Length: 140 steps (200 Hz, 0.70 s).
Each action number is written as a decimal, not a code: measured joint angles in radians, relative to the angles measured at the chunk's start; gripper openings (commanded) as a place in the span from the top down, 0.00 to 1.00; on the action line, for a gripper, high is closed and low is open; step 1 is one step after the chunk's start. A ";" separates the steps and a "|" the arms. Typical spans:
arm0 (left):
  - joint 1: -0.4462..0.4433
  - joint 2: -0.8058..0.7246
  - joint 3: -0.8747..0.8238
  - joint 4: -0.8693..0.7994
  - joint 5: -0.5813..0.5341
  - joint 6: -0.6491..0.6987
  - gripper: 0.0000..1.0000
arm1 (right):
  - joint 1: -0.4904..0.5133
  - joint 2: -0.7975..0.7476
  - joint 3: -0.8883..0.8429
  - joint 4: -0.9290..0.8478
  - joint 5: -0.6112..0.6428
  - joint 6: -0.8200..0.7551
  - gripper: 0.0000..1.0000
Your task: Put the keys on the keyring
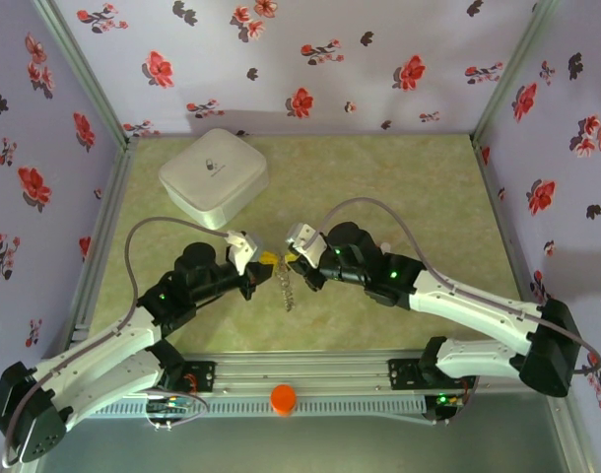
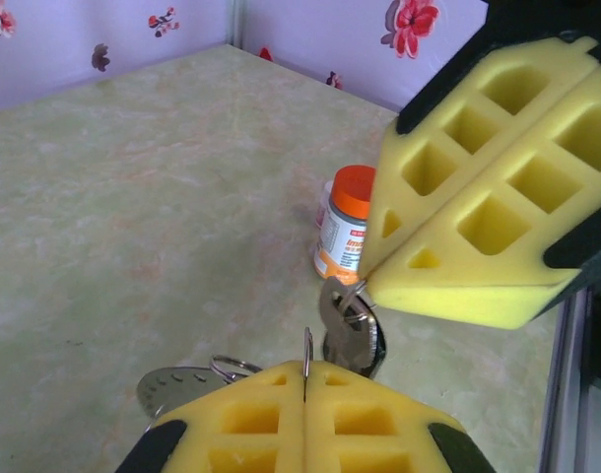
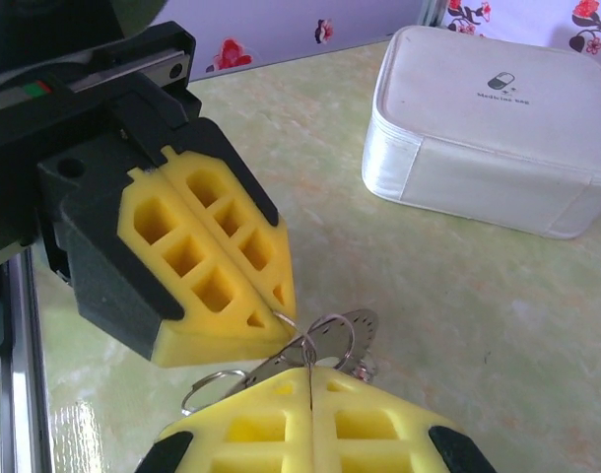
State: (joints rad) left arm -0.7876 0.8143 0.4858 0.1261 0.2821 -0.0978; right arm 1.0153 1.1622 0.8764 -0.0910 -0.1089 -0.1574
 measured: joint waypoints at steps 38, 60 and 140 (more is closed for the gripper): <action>-0.005 0.000 0.000 -0.001 0.009 0.000 1.00 | 0.004 0.017 0.000 0.016 0.000 0.000 1.00; -0.006 0.001 0.000 -0.001 0.009 0.000 1.00 | 0.007 0.018 0.000 0.016 0.000 0.000 1.00; -0.007 0.006 0.000 -0.002 0.010 0.004 1.00 | 0.012 0.018 0.000 0.016 0.001 0.000 1.00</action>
State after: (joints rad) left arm -0.7944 0.8204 0.4858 0.1246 0.2924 -0.0937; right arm 1.0275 1.1801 0.8764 -0.0753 -0.1081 -0.1574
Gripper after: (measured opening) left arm 0.038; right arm 0.050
